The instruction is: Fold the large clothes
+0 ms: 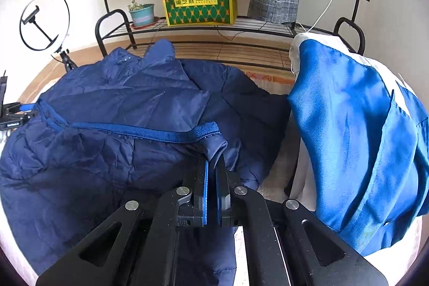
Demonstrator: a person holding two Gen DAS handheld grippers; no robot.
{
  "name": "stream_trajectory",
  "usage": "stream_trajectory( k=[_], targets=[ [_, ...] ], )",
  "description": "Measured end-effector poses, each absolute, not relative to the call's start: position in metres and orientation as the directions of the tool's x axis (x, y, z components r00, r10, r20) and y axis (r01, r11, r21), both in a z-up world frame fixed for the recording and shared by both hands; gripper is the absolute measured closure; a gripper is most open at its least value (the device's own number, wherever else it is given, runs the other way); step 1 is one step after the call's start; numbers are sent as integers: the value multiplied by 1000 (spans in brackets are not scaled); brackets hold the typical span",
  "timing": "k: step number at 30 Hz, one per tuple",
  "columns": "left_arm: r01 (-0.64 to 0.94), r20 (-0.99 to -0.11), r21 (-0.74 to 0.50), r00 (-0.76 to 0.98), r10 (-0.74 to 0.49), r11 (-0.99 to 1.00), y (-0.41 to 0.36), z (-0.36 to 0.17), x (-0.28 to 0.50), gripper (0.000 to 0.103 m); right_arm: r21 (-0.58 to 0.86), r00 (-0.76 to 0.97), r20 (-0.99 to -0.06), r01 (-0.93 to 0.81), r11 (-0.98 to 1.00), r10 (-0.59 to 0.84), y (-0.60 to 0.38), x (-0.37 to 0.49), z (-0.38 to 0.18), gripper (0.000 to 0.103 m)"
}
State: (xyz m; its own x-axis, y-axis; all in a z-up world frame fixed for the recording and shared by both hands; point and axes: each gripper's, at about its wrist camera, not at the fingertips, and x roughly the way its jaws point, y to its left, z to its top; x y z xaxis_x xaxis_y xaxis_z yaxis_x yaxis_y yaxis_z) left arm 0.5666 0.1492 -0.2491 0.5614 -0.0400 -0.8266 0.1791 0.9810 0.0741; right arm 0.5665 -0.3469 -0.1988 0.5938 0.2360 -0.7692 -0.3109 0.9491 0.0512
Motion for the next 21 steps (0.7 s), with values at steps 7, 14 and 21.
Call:
stream_trajectory(
  k=[7, 14, 21],
  targets=[
    [175, -774, 124, 633, -15, 977, 143, -226, 546, 99, -8, 622, -763, -279, 960, 174, -342, 560, -197, 100],
    [74, -686, 170, 725, 64, 983, 162, -174, 542, 99, -26, 696, -701, -244, 969, 157, -341, 556, -162, 100],
    [-27, -593, 337, 771, 234, 941, 140, -164, 584, 99, -141, 765, -643, -157, 977, 30, -305, 602, -143, 101]
  ],
)
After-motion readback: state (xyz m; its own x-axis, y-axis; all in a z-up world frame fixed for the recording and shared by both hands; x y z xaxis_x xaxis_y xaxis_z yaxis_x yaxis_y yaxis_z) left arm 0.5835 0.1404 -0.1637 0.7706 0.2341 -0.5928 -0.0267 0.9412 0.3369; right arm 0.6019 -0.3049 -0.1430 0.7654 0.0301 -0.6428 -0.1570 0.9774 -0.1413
